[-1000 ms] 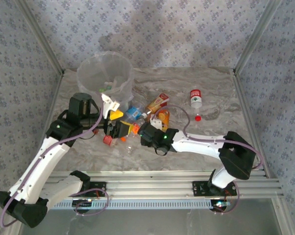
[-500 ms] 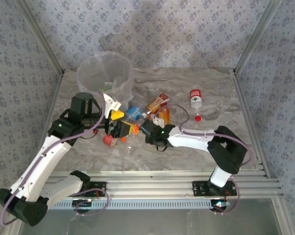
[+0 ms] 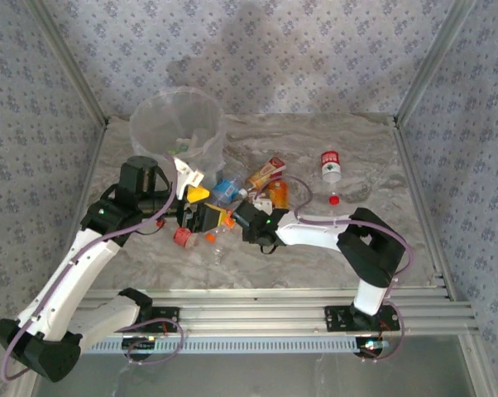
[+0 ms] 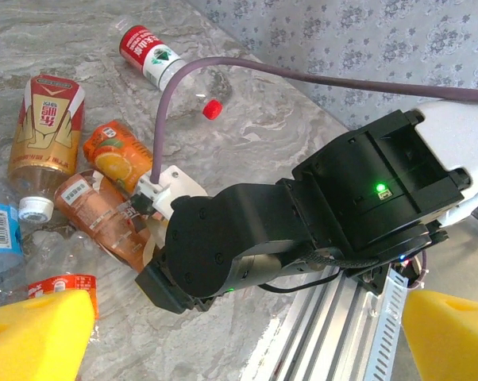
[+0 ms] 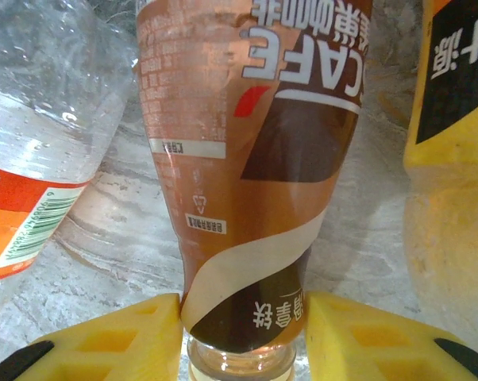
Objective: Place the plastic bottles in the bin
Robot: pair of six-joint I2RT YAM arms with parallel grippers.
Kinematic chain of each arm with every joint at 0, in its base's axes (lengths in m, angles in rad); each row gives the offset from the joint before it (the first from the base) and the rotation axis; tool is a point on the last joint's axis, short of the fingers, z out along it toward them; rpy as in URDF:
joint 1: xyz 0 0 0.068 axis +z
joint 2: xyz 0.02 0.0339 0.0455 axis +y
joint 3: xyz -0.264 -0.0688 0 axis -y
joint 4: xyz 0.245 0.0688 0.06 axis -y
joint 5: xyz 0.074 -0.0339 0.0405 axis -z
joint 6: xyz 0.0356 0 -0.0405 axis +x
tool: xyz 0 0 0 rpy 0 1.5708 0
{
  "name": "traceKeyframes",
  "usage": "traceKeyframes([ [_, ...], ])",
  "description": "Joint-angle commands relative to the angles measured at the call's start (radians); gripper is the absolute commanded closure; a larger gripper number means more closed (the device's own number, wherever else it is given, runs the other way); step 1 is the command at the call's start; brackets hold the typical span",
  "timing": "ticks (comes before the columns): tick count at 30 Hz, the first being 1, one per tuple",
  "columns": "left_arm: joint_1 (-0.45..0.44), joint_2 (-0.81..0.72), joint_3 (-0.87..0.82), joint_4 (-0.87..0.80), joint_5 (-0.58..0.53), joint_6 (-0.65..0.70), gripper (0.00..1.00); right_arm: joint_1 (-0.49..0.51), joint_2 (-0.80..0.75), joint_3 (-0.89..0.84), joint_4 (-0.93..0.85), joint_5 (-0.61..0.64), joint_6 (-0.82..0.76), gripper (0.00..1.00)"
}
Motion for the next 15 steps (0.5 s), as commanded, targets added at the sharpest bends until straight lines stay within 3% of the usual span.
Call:
traceKeyframes([
  [1,-0.005,0.006,-0.006,0.036,-0.01,-0.01,0.0,-0.008,0.029,0.003,-0.022,-0.007,-0.021,0.53],
  [15,-0.005,0.013,-0.006,0.037,-0.013,-0.017,0.0,-0.011,0.044,-0.005,-0.017,-0.002,-0.044,0.48],
])
